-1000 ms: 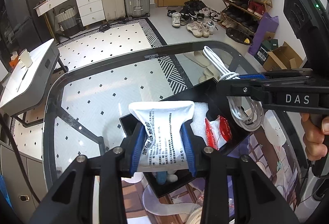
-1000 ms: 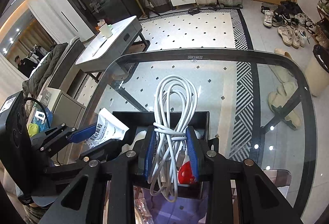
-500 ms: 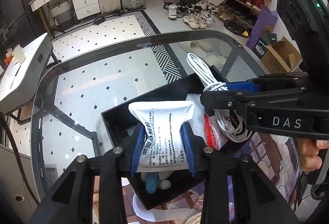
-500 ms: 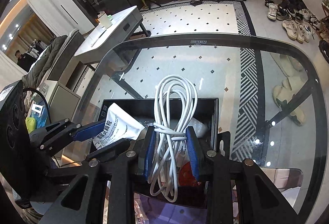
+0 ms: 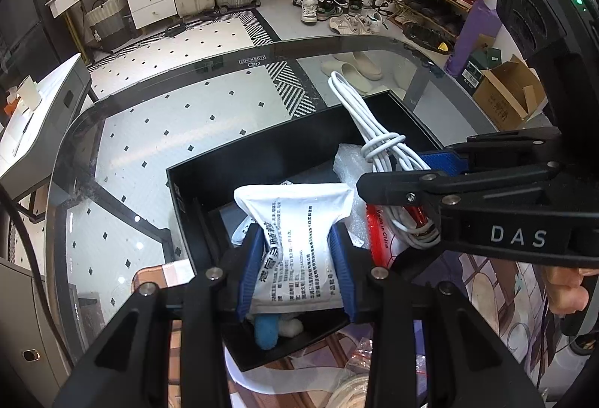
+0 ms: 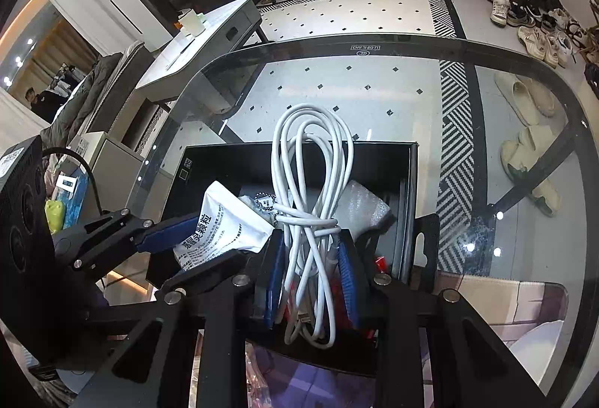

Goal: Organize soft objects

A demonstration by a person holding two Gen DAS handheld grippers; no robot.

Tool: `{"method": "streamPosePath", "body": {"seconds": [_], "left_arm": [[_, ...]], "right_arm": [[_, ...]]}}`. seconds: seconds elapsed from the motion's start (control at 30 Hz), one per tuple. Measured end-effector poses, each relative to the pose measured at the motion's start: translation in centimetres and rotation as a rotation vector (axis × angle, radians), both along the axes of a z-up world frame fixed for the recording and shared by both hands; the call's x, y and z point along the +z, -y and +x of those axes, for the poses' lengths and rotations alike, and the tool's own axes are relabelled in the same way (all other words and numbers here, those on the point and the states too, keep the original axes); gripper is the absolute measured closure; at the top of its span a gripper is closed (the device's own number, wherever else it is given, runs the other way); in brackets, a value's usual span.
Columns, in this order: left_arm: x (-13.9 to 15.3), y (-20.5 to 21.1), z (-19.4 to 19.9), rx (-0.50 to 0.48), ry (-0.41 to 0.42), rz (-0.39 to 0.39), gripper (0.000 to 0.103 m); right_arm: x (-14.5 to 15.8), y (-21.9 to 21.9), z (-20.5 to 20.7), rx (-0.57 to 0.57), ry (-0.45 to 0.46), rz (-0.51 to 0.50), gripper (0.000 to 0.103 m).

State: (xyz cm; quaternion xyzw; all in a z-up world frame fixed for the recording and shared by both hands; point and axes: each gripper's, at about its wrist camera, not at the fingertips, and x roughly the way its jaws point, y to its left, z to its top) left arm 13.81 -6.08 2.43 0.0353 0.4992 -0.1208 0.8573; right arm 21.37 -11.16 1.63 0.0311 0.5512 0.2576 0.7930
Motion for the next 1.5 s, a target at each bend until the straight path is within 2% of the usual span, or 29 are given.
{"method": "streamPosePath", "body": {"seconds": [0.57, 0.87, 0.93, 1.0, 1.1, 1.17, 1.27, 1.33, 1.5], "left_arm": [[-0.2, 0.0, -3.2, -0.01, -0.006, 0.008, 0.067], [0.3, 0.0, -3.6, -0.02, 0.006, 0.004, 0.06], [0.5, 0.0, -3.7, -0.019, 0.011, 0.0, 0.055], [0.6, -0.1, -3.9, -0.016, 0.012, 0.001, 0.046], [0.8, -0.2, -4.1, -0.02, 0.016, 0.0, 0.044], [1.0, -0.2, -4.4, -0.02, 0.021, 0.001, 0.038], [1.5, -0.4, -5.0, -0.024, 0.031, -0.014, 0.028], [1.8, -0.4, -5.4, -0.026, 0.037, -0.009, 0.028], [2.5, -0.7, -6.3, -0.025, 0.048, -0.002, 0.026]], "right_arm": [[-0.2, 0.4, -4.5, 0.038, -0.009, -0.003, 0.076], [0.8, 1.3, -4.6, 0.026, 0.01, 0.001, 0.074], [1.2, 1.5, -4.7, 0.023, 0.015, 0.007, 0.066], [1.6, 1.9, -4.9, 0.015, 0.022, 0.014, 0.062], [2.2, 2.5, -5.2, 0.011, 0.034, 0.017, 0.054], [2.6, 2.9, -5.5, 0.01, 0.041, 0.017, 0.051], [3.3, 3.5, -6.3, 0.018, 0.061, 0.015, 0.035], [3.8, 3.9, -7.1, 0.029, 0.074, 0.012, 0.024], [4.6, 4.8, -9.1, 0.055, 0.094, -0.004, 0.015]]}}
